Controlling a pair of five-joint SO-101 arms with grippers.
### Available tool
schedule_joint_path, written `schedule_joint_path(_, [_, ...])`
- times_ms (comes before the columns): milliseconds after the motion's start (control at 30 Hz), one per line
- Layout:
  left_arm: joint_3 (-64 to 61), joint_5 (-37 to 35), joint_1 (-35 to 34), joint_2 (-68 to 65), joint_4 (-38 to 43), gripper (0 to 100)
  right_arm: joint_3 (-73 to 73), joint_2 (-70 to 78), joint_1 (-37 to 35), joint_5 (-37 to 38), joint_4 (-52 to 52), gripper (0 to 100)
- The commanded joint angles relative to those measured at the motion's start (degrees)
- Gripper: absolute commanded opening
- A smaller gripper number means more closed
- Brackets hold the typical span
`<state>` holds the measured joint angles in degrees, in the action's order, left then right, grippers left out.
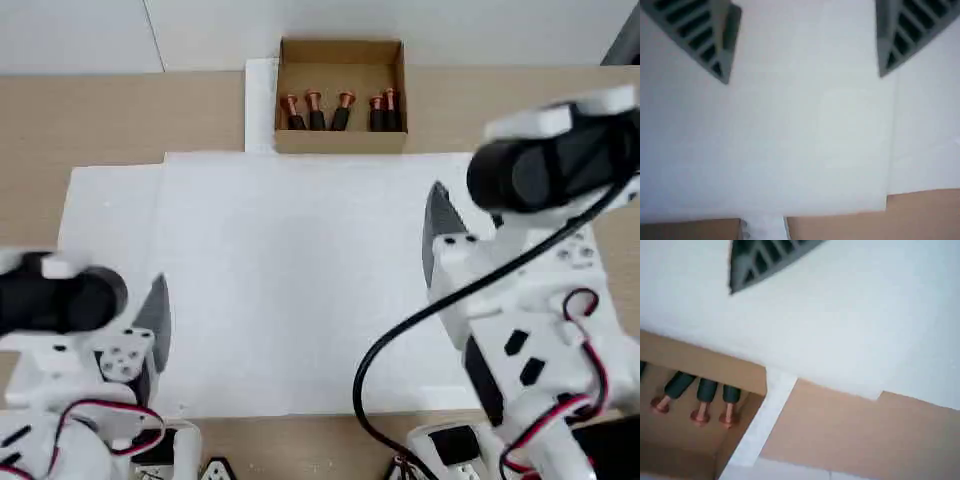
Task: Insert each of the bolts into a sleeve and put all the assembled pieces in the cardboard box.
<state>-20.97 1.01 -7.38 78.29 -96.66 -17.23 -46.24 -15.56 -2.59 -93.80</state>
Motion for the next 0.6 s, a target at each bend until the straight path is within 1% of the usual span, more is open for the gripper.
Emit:
schedule_joint_path(0, [-9.5, 0.4, -0.1, 8.8, 3.4, 18, 9.6, -7.9, -0.1, 0.1, -0.4, 15.1])
schedule_joint_path(67, [-14.4, 0.4, -0.1, 14.8, 6.7, 18, 16.4, -13.8, 0.0, 0.1, 1.1, 15.1])
schedule_joint_path(200, [-22.7, 0.4, -0.2, 26.9, 10.2, 18, 32.4, -27.7, 0.1, 0.3, 5.9, 15.1])
schedule_joint_path(333, [-26.3, 0.0, -0.1, 24.6, 9.8, 18, 50.7, -43.3, 0.2, 0.4, 12.9, 15.1])
schedule_joint_path(467, [-30.5, 0.1, 0.0, 24.6, 10.9, 18, 66.1, -58.2, 0.3, 0.4, 19.7, 14.9])
schedule_joint_path(567, [-32.8, 0.3, -0.1, 24.6, 11.3, 18, 68.6, -57.0, 3.4, 0.4, 20.4, 14.9])
